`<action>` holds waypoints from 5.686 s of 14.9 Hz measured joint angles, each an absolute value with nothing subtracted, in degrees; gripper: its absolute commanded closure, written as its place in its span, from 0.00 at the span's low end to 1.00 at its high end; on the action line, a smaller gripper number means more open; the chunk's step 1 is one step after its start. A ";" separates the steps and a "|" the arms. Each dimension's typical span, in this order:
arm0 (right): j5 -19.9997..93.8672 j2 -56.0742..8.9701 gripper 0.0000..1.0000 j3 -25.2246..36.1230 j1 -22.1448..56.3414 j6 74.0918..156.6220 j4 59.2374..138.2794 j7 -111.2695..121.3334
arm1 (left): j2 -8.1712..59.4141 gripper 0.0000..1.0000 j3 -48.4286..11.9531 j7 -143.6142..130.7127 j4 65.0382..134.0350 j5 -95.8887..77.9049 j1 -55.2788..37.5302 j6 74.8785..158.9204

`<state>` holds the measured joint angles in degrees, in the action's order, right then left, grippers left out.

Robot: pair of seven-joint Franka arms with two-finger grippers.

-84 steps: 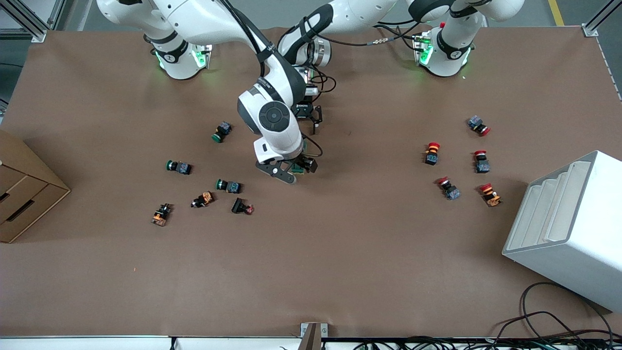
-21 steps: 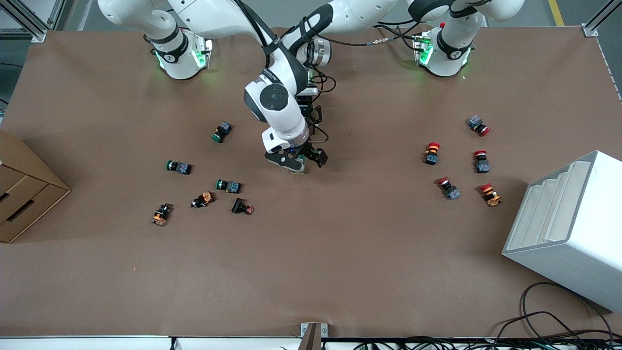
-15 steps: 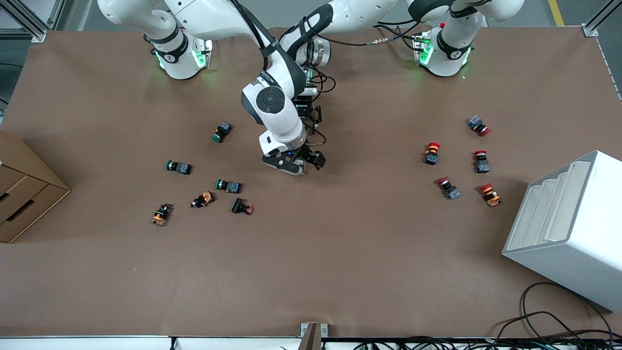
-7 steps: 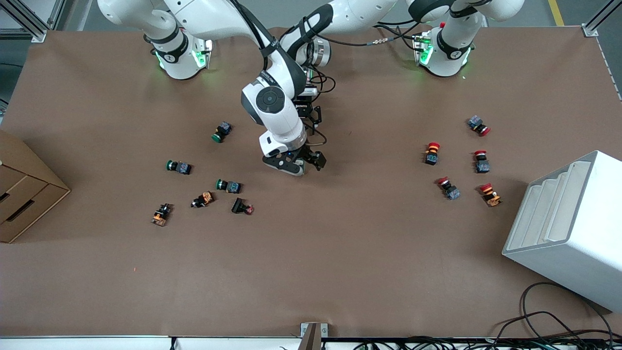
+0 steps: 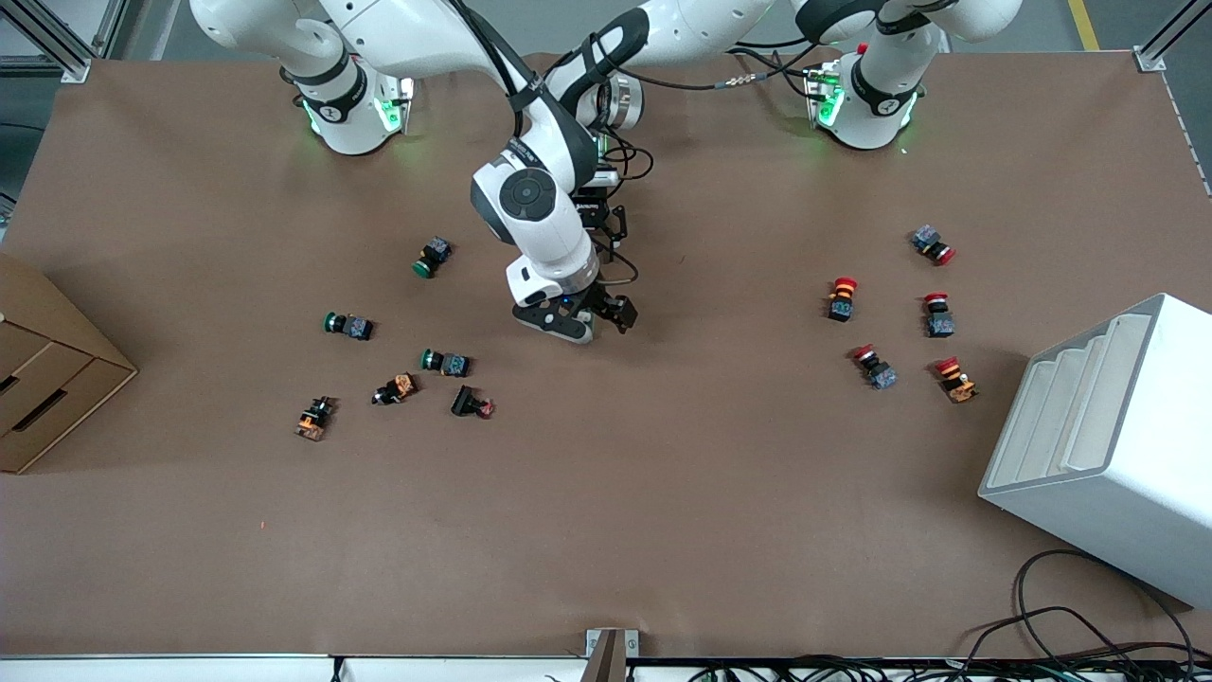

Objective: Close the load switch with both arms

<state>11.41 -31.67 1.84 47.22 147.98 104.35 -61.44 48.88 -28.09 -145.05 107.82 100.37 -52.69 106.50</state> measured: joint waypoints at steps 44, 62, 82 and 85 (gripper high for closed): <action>10.68 -30.28 0.00 3.27 32.81 118.02 90.50 -33.11 | 39.32 0.01 -30.99 -127.41 99.16 71.85 -52.26 106.49; 3.38 -7.60 0.00 13.23 15.47 86.28 93.87 -2.07 | 20.80 0.00 -30.43 -72.48 79.10 32.83 -18.28 93.48; 1.36 -2.50 0.00 3.70 1.75 81.31 86.15 -2.68 | 3.65 0.00 -19.66 -15.21 76.80 6.22 9.03 82.64; 1.37 -2.56 0.00 3.66 1.71 80.41 84.88 -2.68 | 1.63 0.00 -11.77 -11.73 77.86 5.46 3.38 82.17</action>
